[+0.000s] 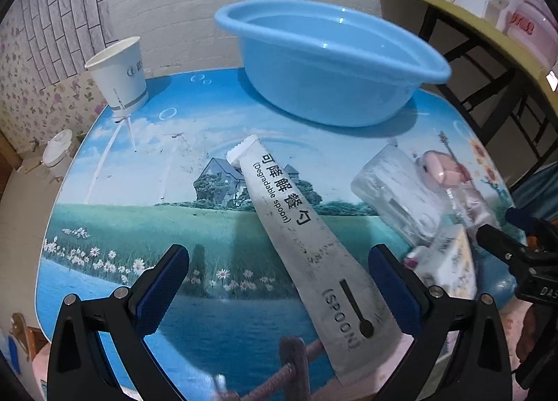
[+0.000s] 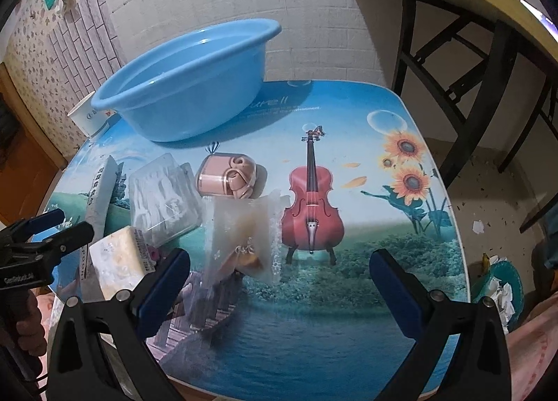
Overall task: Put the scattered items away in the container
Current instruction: 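Grasp the white SPOON packet with the left gripper while the right grasps the snack bag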
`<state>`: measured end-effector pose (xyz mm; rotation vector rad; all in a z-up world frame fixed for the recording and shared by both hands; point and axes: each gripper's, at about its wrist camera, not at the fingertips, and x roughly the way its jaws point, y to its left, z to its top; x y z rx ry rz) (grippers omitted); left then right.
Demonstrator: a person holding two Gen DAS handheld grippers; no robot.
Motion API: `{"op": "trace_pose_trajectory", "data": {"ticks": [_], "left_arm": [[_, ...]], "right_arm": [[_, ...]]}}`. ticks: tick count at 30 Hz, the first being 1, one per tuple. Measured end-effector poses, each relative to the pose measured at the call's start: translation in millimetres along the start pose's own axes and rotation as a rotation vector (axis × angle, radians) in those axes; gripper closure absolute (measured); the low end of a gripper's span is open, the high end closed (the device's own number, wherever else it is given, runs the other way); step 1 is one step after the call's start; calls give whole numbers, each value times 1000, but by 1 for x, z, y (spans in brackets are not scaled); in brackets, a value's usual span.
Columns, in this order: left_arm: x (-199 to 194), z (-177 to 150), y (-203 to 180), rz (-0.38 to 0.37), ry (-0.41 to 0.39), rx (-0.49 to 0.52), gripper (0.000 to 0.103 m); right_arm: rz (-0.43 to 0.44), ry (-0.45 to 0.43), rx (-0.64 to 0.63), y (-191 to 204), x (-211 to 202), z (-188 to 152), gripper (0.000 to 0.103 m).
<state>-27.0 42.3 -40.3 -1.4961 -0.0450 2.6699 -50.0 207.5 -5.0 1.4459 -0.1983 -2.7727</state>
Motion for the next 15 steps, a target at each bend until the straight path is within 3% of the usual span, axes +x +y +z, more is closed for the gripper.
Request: {"op": "trace_pose_trajectory", "data": {"ticks": [9, 13, 15], "left_arm": [[16, 4, -3, 31, 17, 9, 0], [18, 4, -8, 51, 2, 26, 0], [19, 4, -9, 52, -5, 25, 0]], "right_arm": [[-40, 4, -44, 11, 13, 6, 3], [-13, 21, -42, 12, 18, 6, 22], [-21, 15, -53, 14, 20, 6, 26]]}}
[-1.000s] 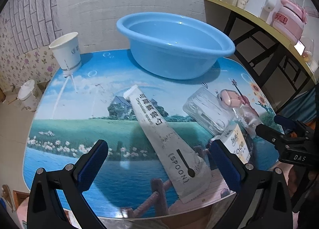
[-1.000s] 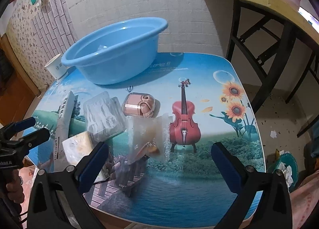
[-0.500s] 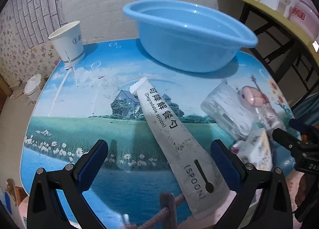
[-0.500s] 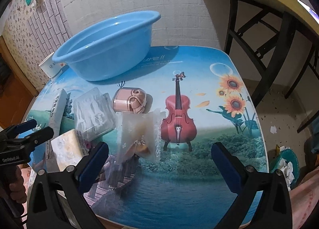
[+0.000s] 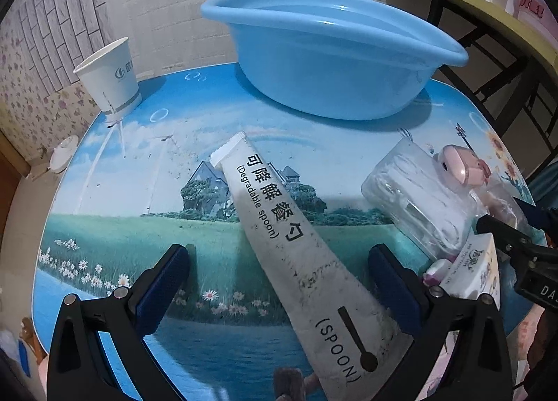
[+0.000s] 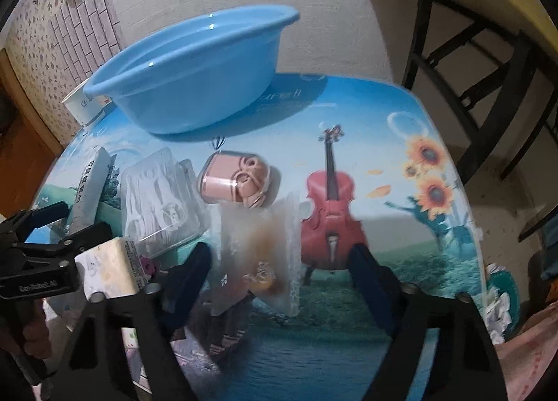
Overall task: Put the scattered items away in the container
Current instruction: 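Grasp the white SPOON packet with the left gripper while the right grasps the snack bag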
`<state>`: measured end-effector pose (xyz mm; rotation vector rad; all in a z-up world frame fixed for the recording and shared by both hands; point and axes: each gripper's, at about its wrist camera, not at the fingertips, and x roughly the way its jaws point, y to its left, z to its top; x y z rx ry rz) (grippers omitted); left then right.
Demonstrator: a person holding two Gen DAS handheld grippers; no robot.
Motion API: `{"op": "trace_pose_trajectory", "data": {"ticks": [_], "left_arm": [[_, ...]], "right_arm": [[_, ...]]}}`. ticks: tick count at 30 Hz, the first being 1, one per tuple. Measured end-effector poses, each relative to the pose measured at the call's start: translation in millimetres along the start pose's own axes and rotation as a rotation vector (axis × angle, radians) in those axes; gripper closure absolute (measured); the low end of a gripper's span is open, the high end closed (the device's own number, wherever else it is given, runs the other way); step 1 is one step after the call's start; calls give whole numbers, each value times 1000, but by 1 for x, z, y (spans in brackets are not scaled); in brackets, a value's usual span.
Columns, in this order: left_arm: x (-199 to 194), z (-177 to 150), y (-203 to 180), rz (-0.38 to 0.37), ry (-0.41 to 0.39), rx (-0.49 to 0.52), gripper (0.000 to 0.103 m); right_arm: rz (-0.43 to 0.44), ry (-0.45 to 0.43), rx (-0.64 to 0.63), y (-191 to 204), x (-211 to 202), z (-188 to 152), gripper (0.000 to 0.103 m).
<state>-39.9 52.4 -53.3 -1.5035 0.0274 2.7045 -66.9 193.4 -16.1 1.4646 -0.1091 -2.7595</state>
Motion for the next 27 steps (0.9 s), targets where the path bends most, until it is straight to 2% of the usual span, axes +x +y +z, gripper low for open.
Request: {"op": "trace_pose_trajectory", "data": {"ticks": [5, 9, 12, 15, 17, 20, 27], "left_arm": [[0, 0, 1, -7, -13, 9, 0], [-1, -3, 2, -26, -26, 33, 4], [-5, -5, 7, -36, -38, 43, 15], [-9, -6, 14, -36, -46, 36, 32], [-11, -6, 20, -33, -49, 31, 48], [-15, -7, 26, -34, -50, 26, 63], [-17, -8, 40, -39, -53, 8, 74]], "right_arm": [[-22, 0, -39, 4, 2, 0, 36], [-32, 3, -41, 2, 2, 2, 51], [-25, 7, -30, -2, 0, 4, 56], [-32, 6, -16, -5, -2, 2, 58], [-37, 4, -3, -8, -3, 2, 58], [-42, 4, 10, -10, -5, 0, 60], [-55, 6, 42, -18, -10, -5, 63]]}}
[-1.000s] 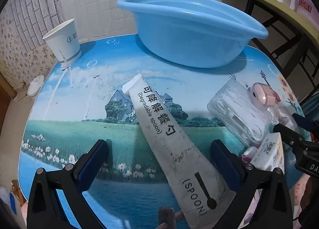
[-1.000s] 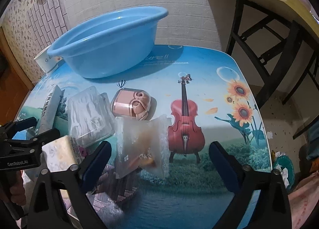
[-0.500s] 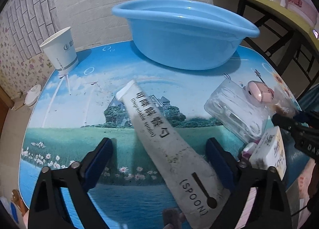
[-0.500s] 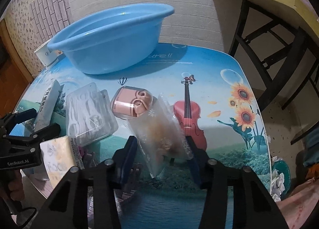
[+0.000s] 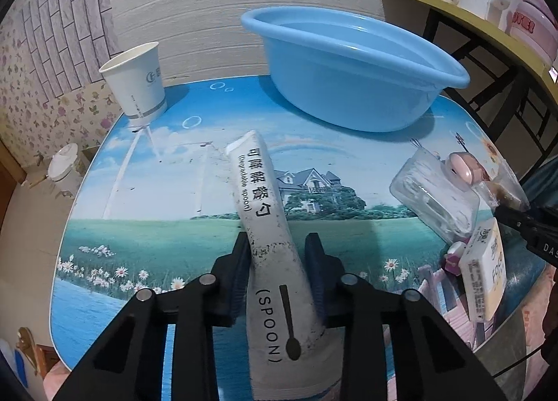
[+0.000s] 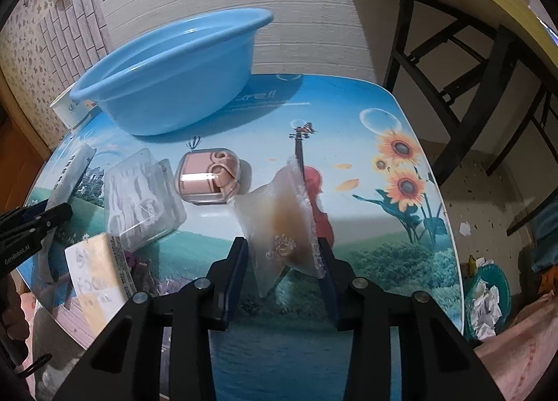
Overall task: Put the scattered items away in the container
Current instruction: 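Grasp the white SPOON packet with the left gripper while the right grasps the snack bag, then lift the SPOON packet and snack bag off the table with both grippers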
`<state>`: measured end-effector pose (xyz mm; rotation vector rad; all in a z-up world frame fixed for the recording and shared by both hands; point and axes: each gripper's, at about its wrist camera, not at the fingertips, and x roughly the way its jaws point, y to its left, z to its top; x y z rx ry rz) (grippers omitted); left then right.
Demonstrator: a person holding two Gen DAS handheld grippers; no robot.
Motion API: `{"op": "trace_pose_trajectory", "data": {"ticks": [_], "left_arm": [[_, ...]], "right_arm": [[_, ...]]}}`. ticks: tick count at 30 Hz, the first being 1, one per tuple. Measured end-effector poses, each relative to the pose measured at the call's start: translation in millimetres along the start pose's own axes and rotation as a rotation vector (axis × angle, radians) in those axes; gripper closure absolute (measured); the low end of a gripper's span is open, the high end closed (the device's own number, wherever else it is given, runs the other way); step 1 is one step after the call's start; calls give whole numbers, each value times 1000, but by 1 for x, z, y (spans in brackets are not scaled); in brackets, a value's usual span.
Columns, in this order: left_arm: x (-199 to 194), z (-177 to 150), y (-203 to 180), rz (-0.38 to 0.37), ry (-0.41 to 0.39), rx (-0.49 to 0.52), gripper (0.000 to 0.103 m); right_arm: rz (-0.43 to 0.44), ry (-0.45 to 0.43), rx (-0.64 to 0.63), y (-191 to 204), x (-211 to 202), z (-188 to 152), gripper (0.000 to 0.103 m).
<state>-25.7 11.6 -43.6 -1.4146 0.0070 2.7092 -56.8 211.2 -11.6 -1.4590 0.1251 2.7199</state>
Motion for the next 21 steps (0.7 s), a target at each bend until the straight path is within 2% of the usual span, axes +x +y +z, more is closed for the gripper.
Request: {"op": "trace_pose_trajectory", "data": {"ticks": [6, 8, 10, 12, 15, 21], "left_arm": [[-1, -3, 0, 4, -8, 6, 72], [0, -4, 1, 4, -13, 4, 71], [1, -4, 1, 1, -16, 7, 70], [0, -4, 2, -2, -18, 6, 70], [-1, -5, 0, 0, -25, 7, 68], [0, -5, -4, 7, -42, 13, 58]], "right_arm": [[11, 12, -21, 3, -6, -7, 62], [8, 12, -42, 4, -6, -8, 56], [-8, -1, -60, 5, -8, -9, 41], [-22, -13, -62, 5, -10, -8, 33], [-37, -18, -39, 1, -10, -4, 32], [-65, -7, 18, -4, 3, 7, 32]]}}
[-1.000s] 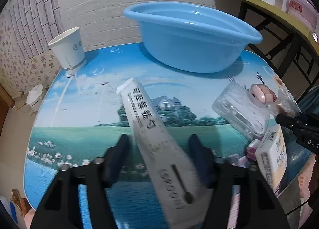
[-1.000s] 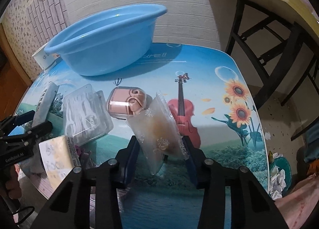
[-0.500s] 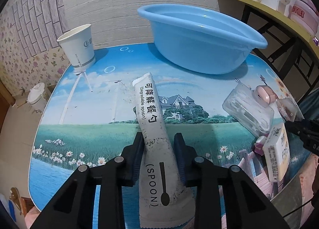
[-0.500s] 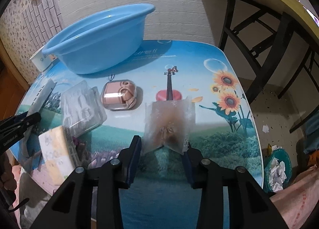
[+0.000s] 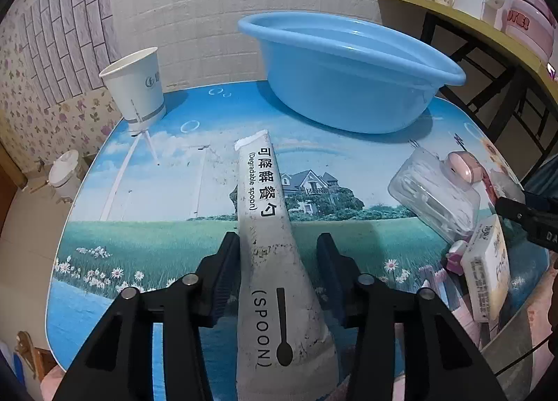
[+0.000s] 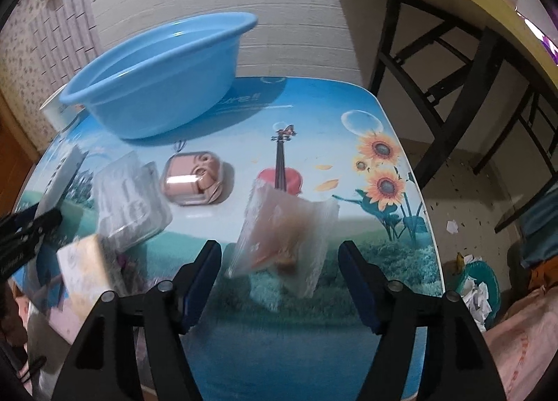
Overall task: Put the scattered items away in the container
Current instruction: 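Lift the SPOON packet and snack bag off the table with both grippers, then carry both packets over the blue basin and open both grippers to drop them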
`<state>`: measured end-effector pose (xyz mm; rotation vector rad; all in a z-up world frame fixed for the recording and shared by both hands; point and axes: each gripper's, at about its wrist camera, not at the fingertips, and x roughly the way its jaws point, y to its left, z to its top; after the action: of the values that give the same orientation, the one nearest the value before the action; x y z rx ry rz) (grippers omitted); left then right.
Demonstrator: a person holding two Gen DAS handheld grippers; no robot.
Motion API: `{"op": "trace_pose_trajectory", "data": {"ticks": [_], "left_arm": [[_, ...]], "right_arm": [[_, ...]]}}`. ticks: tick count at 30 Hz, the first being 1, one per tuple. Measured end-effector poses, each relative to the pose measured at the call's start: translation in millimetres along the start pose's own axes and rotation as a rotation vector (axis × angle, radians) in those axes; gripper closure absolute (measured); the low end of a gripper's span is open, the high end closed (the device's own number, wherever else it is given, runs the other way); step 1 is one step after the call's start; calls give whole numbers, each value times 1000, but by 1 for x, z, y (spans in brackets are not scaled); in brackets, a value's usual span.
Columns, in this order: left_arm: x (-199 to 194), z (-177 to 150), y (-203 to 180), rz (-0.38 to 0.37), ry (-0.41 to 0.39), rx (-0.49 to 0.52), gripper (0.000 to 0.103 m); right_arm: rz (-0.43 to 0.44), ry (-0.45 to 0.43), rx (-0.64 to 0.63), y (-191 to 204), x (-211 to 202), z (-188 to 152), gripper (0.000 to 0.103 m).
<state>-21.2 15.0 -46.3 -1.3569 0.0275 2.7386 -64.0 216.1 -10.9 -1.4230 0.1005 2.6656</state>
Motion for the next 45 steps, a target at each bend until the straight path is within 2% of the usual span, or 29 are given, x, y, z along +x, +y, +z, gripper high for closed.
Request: {"op": "trace_pose_trajectory", "data": {"ticks": [4, 7, 11, 13, 16, 18, 19, 20, 23, 31, 45], "left_arm": [[1, 1, 0, -4, -2, 2, 50], [4, 2, -2, -24, 5, 15, 35], [5, 2, -5, -11, 1, 12, 32], [5, 1, -5, -14, -2, 12, 33], [2, -1, -4, -12, -11, 10, 39], [0, -2, -3, -11, -18, 5, 54], [-1, -2, -3, -15, -20, 5, 67], [-1, -2, -2, -20, -18, 6, 74], [-2, 0, -2, -34, -7, 8, 82], [-9, 0, 4, -44, 8, -16, 84], [-79, 40, 22, -40, -164, -60, 84]], "right_arm": [[5, 17, 34, -1, 9, 4, 32], [-3, 12, 35, 0, 10, 4, 31], [-13, 8, 26, 2, 11, 4, 32], [-13, 1, 22, 2, 10, 3, 36], [-9, -6, 20, 2, 7, 2, 49], [-1, -5, 21, 1, 6, 2, 58], [-1, -5, 23, 0, 5, 2, 60], [-3, -5, 24, 0, 5, 2, 61], [9, -2, 32, -1, 3, 1, 66], [48, -38, 43, -3, -17, 2, 68], [140, -138, 15, 13, -65, 24, 68]]}}
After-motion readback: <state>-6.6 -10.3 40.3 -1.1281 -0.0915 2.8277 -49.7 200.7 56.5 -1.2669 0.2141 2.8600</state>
